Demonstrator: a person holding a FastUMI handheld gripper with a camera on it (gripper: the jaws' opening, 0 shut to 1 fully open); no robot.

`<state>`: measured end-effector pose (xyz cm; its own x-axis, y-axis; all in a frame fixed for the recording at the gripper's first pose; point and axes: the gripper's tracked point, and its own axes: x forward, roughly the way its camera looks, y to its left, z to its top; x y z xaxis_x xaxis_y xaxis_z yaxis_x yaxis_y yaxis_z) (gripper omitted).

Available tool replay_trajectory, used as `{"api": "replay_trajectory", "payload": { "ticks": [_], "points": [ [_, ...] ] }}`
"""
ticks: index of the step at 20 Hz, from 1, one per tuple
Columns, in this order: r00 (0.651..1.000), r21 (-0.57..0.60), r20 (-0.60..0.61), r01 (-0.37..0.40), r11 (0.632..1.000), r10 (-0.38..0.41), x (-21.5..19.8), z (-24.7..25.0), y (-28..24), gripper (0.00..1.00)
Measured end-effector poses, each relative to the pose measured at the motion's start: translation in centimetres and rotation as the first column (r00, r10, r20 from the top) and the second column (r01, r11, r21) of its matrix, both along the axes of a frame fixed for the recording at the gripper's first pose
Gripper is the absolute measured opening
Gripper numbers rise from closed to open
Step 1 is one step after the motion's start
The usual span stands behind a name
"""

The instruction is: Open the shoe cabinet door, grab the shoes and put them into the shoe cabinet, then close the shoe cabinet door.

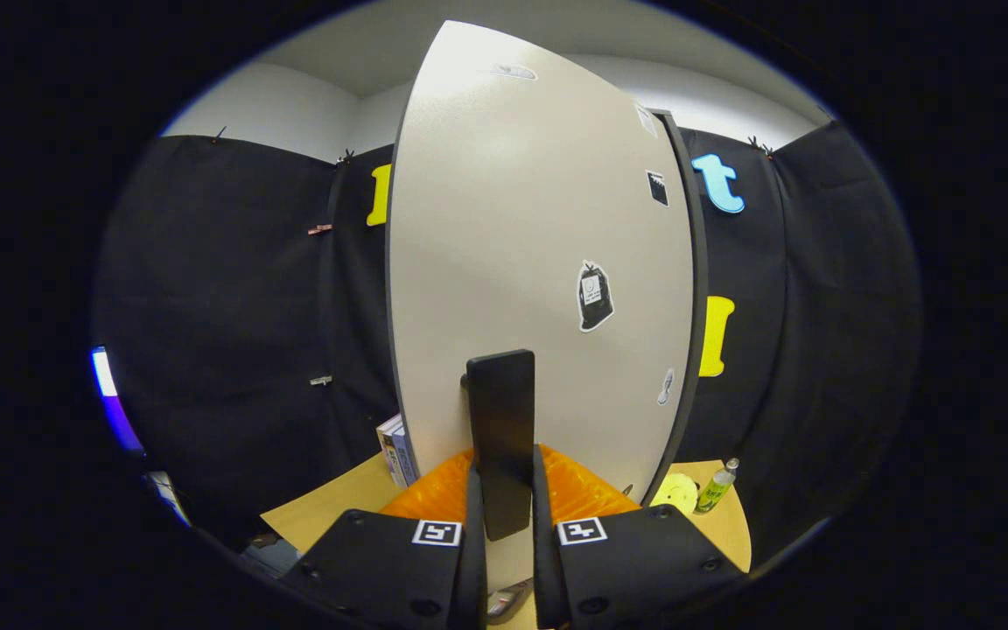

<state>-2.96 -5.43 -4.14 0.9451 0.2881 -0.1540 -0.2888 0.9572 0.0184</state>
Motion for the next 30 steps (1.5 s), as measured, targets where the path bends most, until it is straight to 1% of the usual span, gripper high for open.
{"api": "replay_trajectory", "payload": {
  "ticks": [5,10,15,18,21,24,25,30],
  "points": [
    [0.998,0.007,-0.009,0.055,0.998,-0.055,-0.2,0.0,-1.5,0.25],
    [0.990,0.037,-0.022,0.144,0.989,-0.143,-1.2,0.2,-2.9,0.24],
    [0.970,0.024,0.055,0.236,0.971,-0.237,-2.1,1.2,-5.2,0.23],
    [0.958,0.020,0.081,0.275,0.961,-0.276,-2.8,1.6,-6.3,0.23],
    [0.954,0.020,0.083,0.288,0.958,-0.288,-4.8,1.6,-7.5,0.23],
    [0.957,0.020,0.075,0.279,0.960,-0.280,-4.9,1.0,-6.6,0.23],
    [0.960,0.017,0.068,0.271,0.963,-0.271,-4.9,0.7,-6.3,0.23],
    [0.981,-0.004,0.019,0.195,0.981,-0.195,-4.2,-3.0,-1.0,0.23]
  ]
}}
